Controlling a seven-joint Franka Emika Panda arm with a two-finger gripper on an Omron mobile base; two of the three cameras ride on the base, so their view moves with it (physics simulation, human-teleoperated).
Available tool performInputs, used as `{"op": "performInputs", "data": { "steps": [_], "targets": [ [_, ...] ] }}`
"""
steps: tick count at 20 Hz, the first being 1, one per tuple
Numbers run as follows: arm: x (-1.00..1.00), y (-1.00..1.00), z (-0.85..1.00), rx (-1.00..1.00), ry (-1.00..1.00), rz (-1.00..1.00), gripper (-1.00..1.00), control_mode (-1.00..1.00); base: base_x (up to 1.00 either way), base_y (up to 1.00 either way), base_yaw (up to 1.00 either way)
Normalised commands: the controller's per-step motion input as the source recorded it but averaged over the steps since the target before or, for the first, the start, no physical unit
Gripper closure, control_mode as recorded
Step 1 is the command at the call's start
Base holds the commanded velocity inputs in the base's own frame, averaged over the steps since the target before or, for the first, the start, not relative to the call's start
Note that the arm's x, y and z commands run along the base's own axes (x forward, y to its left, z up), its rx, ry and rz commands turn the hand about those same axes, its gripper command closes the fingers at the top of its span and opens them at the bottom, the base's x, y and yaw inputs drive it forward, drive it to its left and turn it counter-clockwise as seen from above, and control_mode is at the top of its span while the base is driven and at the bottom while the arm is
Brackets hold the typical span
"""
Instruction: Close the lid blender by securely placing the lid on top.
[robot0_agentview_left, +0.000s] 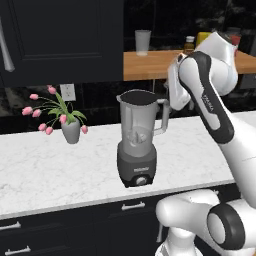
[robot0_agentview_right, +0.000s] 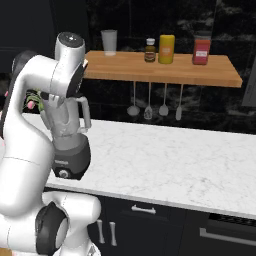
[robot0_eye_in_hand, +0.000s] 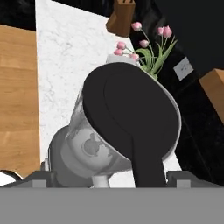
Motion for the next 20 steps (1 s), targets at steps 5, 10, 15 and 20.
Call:
{"op": "performInputs", "data": {
  "steps": [5, 10, 15, 20],
  "targets": [
    [-0.68, -0.26, 0.0, 0.01, -0.04, -0.07, -1.0, -1.0, 0.0, 0.0, 0.0],
    [-0.45, -0.63, -0.07, 0.0, -0.02, -0.05, -1.0, -1.0, 0.0, 0.0, 0.0],
    [-0.08, -0.69, -0.09, 0.0, 0.0, -0.02, -1.0, -1.0, 0.0, 0.0, 0.0],
    [0.0, -0.46, -0.14, -0.03, 0.0, 0.0, -1.0, -1.0, 0.0, 0.0, 0.0]
  ]
}}
